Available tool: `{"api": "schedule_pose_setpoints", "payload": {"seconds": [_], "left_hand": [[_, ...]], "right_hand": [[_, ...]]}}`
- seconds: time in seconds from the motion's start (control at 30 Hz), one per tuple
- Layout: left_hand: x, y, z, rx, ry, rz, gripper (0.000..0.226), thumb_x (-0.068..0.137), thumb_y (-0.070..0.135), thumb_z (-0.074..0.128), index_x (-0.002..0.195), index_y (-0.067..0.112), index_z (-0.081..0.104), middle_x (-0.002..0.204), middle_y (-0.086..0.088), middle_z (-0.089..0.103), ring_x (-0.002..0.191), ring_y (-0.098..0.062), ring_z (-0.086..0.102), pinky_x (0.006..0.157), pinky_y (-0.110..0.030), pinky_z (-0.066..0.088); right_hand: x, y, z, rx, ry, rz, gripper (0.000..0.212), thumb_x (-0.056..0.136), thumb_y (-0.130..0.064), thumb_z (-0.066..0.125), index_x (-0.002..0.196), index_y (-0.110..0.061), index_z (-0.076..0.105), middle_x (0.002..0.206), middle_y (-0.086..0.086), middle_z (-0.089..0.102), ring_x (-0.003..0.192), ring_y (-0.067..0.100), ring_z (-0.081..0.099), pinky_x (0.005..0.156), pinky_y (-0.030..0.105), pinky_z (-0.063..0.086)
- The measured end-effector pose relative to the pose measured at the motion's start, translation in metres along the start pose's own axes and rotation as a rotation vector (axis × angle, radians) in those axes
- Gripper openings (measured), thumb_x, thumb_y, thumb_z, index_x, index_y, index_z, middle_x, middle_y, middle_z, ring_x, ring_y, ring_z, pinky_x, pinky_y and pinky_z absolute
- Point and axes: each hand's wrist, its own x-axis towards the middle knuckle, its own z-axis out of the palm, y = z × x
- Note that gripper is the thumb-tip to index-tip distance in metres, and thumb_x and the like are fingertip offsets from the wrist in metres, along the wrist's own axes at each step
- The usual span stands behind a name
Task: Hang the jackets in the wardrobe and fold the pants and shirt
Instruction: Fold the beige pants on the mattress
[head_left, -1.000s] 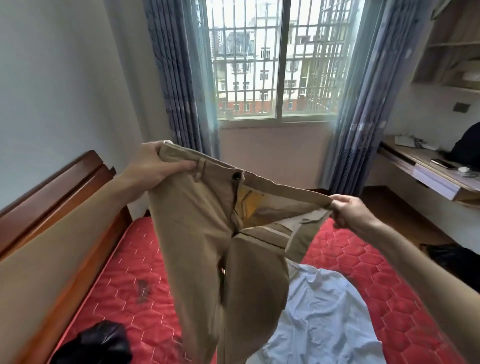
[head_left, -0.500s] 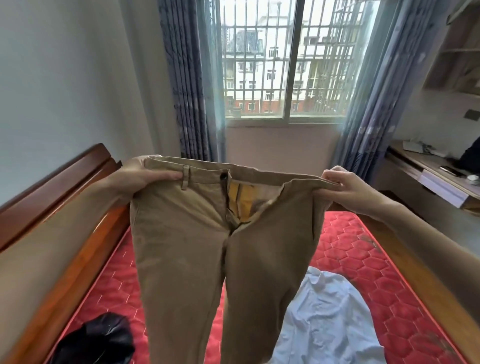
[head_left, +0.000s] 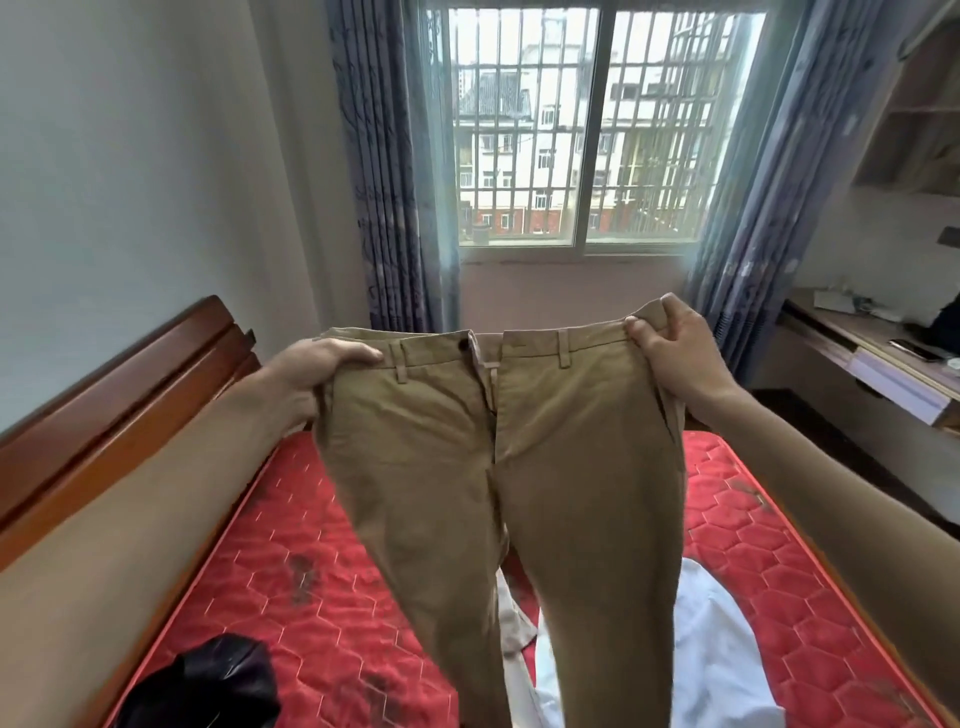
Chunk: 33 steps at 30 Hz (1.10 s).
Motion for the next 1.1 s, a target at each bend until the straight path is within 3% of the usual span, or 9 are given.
{"api": "schedule_pose_setpoints", "payload": {"seconds": [0.1,0.23,0.5,0.63,0.7,0.8,0.93,1.03,1.1], "left_hand": [[0.0,0.001,0.023,-0.132,0.064,-0.047,0.026,0.091,0.002,0.065,0.07,0.013,0.076,0.081,-0.013,0.075,0.064,-0.025,0.074,0.057,-0.037,0.065],[-0.017,0.002,0.063,-0.249,0.122,0.042,0.019,0.082,0.004,0.064,0.097,0.011,0.075,0.102,-0.018,0.071,0.09,-0.031,0.067,0.092,-0.047,0.06],[-0.034,-0.016,0.141,-0.158,0.015,0.309,0.01,0.094,0.008,0.074,0.091,0.015,0.069,0.079,-0.003,0.073,0.069,-0.015,0.07,0.069,-0.032,0.061],[-0.045,-0.02,0.152,-0.304,-0.149,0.316,0.004,0.1,0.013,0.068,0.099,0.015,0.065,0.081,-0.006,0.071,0.067,-0.014,0.069,0.057,-0.026,0.058],[-0.048,-0.022,0.15,-0.352,-0.193,0.332,0.009,0.102,0.014,0.065,0.094,0.016,0.062,0.079,-0.004,0.071,0.07,-0.014,0.069,0.059,-0.025,0.058],[-0.053,-0.022,0.145,-0.373,-0.16,0.373,0.01,0.105,0.012,0.058,0.096,0.015,0.057,0.078,-0.003,0.071,0.068,-0.012,0.067,0.061,-0.026,0.058],[-0.059,-0.017,0.136,-0.421,-0.192,0.345,0.005,0.103,0.015,0.06,0.107,0.012,0.06,0.089,-0.009,0.065,0.079,-0.018,0.064,0.07,-0.03,0.059],[-0.067,-0.012,0.127,-0.329,-0.354,0.284,0.054,0.093,0.045,0.071,0.12,0.0,0.061,0.11,-0.017,0.063,0.105,-0.026,0.062,0.103,-0.042,0.054],[-0.067,-0.013,0.122,-0.167,-0.387,0.366,0.052,0.084,0.041,0.081,0.112,0.004,0.059,0.101,-0.011,0.065,0.099,-0.021,0.064,0.097,-0.038,0.056]], "right_hand": [[-0.013,-0.016,0.009,0.032,0.094,-0.024,0.029,0.096,-0.032,0.065,0.073,-0.029,0.046,0.069,-0.011,0.055,0.069,0.014,0.053,0.081,0.051,0.053],[-0.039,-0.044,0.024,0.021,0.176,-0.116,0.028,0.098,-0.03,0.062,0.076,-0.031,0.044,0.063,-0.017,0.056,0.061,0.005,0.052,0.072,0.04,0.048],[-0.088,-0.085,0.06,-0.023,0.237,-0.29,0.024,0.102,-0.023,0.064,0.092,-0.018,0.043,0.063,-0.007,0.053,0.056,0.018,0.045,0.055,0.042,0.044],[-0.11,-0.096,0.081,0.223,0.168,-0.295,0.02,0.106,-0.039,0.057,0.099,-0.021,0.053,0.108,-0.01,0.074,0.091,0.008,0.072,0.079,0.039,0.058],[-0.117,-0.097,0.088,0.411,0.139,-0.215,0.033,0.108,-0.051,0.043,0.107,-0.023,0.059,0.114,-0.014,0.072,0.104,0.006,0.07,0.091,0.034,0.057],[-0.124,-0.091,0.1,0.563,0.058,-0.196,0.033,0.111,-0.043,0.04,0.117,-0.019,0.061,0.129,-0.015,0.066,0.12,0.012,0.065,0.102,0.046,0.054],[-0.136,-0.074,0.117,0.377,0.1,-0.465,0.03,0.108,-0.036,0.049,0.135,-0.024,0.054,0.156,-0.014,0.045,0.143,0.022,0.044,0.114,0.039,0.041],[-0.136,-0.066,0.124,0.288,0.171,-0.511,0.036,0.108,-0.028,0.048,0.143,-0.021,0.047,0.158,-0.016,0.037,0.15,0.025,0.034,0.119,0.035,0.035],[-0.135,-0.067,0.127,0.252,0.192,-0.52,0.04,0.109,-0.032,0.046,0.148,-0.026,0.042,0.154,-0.014,0.039,0.146,0.025,0.038,0.116,0.039,0.041]]}}
